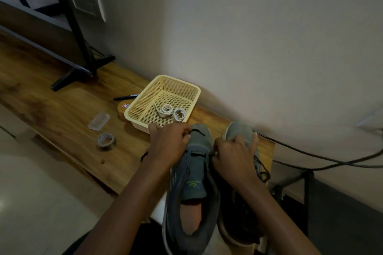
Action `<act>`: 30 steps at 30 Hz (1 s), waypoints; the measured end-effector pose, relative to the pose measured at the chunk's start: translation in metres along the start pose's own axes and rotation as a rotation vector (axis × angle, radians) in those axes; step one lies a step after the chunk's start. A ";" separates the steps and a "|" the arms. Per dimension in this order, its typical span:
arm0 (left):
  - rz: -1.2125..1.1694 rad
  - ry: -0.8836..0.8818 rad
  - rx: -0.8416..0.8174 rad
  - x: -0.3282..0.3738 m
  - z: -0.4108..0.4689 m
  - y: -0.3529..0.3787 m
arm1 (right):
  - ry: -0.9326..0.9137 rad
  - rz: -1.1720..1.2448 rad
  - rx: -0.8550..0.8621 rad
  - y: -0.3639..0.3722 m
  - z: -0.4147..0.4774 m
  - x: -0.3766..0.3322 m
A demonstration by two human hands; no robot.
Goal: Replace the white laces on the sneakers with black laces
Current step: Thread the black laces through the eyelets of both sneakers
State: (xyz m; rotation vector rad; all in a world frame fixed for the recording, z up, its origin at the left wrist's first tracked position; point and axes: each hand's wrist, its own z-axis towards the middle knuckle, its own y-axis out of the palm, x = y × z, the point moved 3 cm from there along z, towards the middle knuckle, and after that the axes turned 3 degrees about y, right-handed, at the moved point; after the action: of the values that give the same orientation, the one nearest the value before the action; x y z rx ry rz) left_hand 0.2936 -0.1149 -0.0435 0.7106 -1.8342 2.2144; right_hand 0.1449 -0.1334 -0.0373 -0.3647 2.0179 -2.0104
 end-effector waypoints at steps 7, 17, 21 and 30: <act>0.222 -0.022 0.041 0.010 0.004 0.026 | 0.085 0.305 -0.025 -0.021 0.018 0.013; 0.087 -0.058 0.160 0.023 0.003 0.020 | 0.258 1.032 -0.025 -0.049 0.014 0.032; -0.068 -0.041 0.382 0.027 -0.009 -0.032 | 0.204 1.242 0.025 -0.095 -0.004 0.044; -0.395 0.122 0.539 0.086 -0.028 -0.179 | 0.121 1.311 0.170 -0.219 -0.056 0.041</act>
State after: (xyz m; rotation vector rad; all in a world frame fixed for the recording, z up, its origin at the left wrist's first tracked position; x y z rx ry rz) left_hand 0.2885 -0.0618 0.1501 0.9049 -0.9300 2.4059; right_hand 0.0839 -0.0974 0.1815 0.9053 1.3977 -1.2739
